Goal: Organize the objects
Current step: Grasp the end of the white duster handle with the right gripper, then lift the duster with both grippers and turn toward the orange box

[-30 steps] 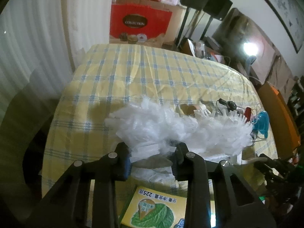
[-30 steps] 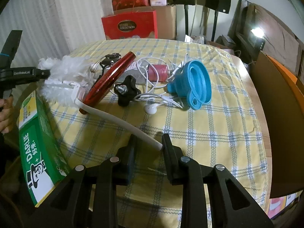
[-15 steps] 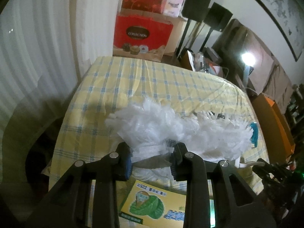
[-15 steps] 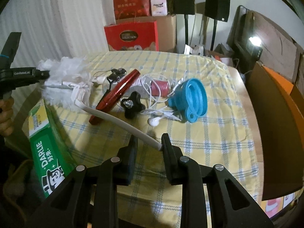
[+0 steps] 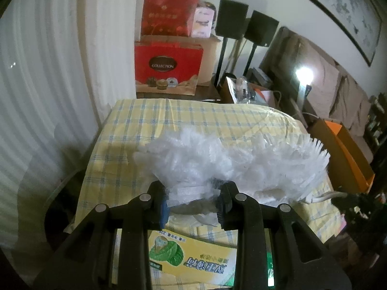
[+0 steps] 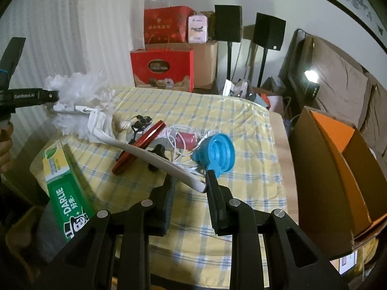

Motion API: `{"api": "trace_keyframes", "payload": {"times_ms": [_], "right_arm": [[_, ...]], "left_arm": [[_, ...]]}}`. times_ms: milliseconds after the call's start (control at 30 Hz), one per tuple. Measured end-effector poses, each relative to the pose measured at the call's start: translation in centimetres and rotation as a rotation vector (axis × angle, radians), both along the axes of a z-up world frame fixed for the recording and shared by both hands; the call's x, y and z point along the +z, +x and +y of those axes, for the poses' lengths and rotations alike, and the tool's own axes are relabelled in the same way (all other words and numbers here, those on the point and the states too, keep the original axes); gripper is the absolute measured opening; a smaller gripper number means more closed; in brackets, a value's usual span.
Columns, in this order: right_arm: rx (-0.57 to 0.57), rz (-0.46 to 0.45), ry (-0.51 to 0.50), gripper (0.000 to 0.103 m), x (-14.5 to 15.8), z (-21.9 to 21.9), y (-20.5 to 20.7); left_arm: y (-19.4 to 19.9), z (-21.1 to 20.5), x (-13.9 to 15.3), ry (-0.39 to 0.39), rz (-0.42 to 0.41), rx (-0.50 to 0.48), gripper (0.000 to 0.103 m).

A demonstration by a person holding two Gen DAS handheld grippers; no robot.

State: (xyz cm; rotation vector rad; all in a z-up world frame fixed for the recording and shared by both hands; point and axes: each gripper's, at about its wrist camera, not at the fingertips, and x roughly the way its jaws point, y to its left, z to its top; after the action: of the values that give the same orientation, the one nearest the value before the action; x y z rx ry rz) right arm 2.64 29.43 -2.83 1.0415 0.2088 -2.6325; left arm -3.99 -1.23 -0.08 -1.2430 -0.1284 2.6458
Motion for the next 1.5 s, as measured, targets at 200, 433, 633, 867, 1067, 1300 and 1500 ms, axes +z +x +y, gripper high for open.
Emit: {"api": "trace_keyframes", "payload": {"times_ms": [200,433,633,867,1067,1300,1500], "right_arm": [[0.013,0.052,0.013,0.024,1.6,0.8,0.3],[0.024,0.075,-0.02,0.024,2.4,1.8,1.2],[-0.005,0.068,-0.073,0.025,3.1,3.9,2.3],[-0.034,0.12,-0.085,0.025,5.3,6.4,3.9],[-0.065,0.151,-0.092,0.025,6.8,8.2,4.4],[-0.07,0.181,-0.08,0.025,8.0,8.8,5.1],[-0.072,0.184,-0.098,0.025,8.7,10.0,5.1]], "left_arm": [[1.0,0.5,1.4,0.004,0.016,0.014,0.028],[2.6,1.6,3.3,-0.04,0.054,0.028,0.028],[4.4,3.9,5.0,-0.072,0.072,0.0,0.028],[6.6,6.2,6.1,-0.058,0.116,0.005,0.028],[7.0,7.8,6.4,-0.061,0.118,0.006,0.028],[7.7,8.6,7.4,-0.065,0.142,0.012,0.028],[8.7,9.4,8.7,-0.064,0.169,-0.003,0.028]]}}
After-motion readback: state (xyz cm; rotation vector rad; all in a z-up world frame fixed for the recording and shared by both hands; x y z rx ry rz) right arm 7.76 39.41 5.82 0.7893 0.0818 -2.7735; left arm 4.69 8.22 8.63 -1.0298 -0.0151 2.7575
